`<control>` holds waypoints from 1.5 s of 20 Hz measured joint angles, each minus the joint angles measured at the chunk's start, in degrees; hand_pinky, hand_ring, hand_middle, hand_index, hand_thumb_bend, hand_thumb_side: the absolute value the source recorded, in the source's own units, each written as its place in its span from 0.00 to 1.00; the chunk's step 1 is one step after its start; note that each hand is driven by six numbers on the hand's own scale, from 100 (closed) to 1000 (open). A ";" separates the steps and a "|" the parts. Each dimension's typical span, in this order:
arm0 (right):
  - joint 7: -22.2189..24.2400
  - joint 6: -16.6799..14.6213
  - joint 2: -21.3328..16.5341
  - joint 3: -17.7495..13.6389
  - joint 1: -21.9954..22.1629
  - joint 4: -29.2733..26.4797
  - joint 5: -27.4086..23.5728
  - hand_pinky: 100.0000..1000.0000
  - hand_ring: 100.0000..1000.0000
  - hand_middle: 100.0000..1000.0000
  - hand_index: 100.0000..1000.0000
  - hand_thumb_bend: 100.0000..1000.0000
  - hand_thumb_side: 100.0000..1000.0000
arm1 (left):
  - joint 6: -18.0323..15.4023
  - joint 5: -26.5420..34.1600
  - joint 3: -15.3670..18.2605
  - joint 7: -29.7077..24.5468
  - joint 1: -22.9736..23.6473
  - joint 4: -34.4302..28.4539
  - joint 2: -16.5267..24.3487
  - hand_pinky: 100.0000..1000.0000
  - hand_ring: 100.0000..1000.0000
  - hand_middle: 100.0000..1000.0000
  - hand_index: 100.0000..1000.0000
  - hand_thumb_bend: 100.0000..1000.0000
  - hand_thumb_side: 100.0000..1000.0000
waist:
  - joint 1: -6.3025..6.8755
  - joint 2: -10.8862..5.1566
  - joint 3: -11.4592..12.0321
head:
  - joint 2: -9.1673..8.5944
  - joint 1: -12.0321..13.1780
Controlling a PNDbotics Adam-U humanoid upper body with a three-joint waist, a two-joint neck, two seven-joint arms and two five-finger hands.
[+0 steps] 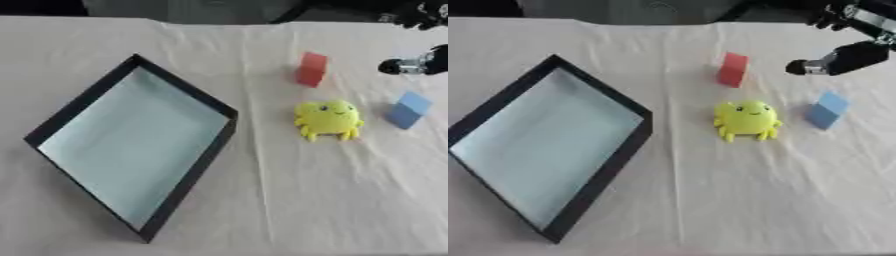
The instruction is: Pick up objects on the table and place them in the box.
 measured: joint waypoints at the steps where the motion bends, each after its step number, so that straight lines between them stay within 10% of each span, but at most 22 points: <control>1: 0.05 0.23 -0.31 -0.12 0.63 -0.22 0.00 0.88 0.87 0.81 0.93 0.59 0.43 | 0.00 0.00 0.00 0.00 0.00 0.00 0.00 0.78 0.53 0.76 0.76 0.37 0.62 | -0.03 -0.07 -0.02 | 0.00 -0.04; 30: -0.95 0.73 1.46 -1.60 5.87 6.23 5.10 0.89 0.88 0.82 0.93 0.60 0.44 | 0.00 -0.02 0.01 -0.01 0.44 0.04 -0.01 0.78 0.53 0.77 0.76 0.37 0.62 | 1.20 0.11 -0.99 | 0.00 -1.27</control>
